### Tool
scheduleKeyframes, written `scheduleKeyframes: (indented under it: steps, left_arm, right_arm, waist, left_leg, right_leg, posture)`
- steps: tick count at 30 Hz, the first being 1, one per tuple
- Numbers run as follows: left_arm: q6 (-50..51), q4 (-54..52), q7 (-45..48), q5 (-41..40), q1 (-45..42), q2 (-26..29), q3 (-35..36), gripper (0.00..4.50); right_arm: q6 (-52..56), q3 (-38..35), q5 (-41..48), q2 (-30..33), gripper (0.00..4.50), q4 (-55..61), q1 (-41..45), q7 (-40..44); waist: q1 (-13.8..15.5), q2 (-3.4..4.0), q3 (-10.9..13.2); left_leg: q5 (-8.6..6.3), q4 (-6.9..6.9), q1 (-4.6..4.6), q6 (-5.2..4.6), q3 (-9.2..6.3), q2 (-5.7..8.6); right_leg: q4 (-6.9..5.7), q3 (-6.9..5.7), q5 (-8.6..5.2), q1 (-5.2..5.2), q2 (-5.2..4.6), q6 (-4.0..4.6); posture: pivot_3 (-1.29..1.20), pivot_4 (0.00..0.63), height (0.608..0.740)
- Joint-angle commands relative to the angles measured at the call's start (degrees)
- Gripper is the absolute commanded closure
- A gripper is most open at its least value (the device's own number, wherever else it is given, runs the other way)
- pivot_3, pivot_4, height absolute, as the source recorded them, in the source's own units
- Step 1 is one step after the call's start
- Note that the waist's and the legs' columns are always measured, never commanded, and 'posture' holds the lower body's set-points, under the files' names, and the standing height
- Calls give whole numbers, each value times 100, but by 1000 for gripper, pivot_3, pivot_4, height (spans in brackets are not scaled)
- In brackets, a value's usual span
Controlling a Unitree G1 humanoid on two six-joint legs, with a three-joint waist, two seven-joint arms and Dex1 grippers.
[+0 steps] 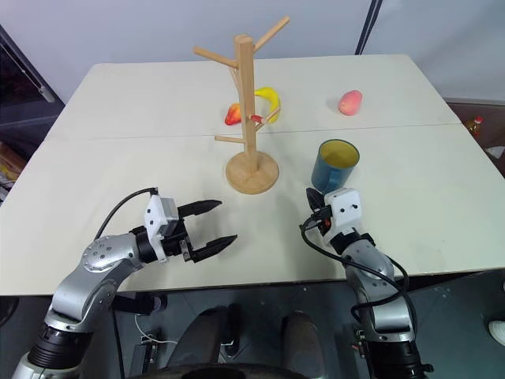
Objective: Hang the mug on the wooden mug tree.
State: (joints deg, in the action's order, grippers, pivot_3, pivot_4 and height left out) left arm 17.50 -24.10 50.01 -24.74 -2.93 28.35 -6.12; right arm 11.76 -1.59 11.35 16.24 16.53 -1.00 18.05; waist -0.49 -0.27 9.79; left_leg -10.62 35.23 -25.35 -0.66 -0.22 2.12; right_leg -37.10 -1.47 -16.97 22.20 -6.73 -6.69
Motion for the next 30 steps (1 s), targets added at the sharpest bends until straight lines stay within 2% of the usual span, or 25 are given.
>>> scheduleKeyframes:
  steps: [1,12,30]
  left_arm:
    - [115,-331,181,-201,-95,118,-105,0]
    - [98,-265,236,-90,-187,167,-215,0]
    - [120,-299,85,-36,-269,110,-240,0]
  right_arm:
    - [-88,-119,-45,-69,4472,31,64,-132]
    - [-57,-458,-107,-144,4472,-279,160,-498]
    - [-94,-874,-276,5,4472,-344,9,-652]
  waist:
    - [-3,0,0]
    - [-5,0,0]
    - [-3,1,0]
  left_leg:
    - [0,0,0,0,0,0]
    - [0,0,0,-1,0,0]
    - [1,0,0,-1,0,0]
  right_leg:
    - [0,0,0,0,0,0]
    - [-3,-2,0,0,4,-1]
    - [-3,-6,1,-1,6,-2]
  posture:
    - [0,150,740]
    - [0,150,740]
    - [0,150,740]
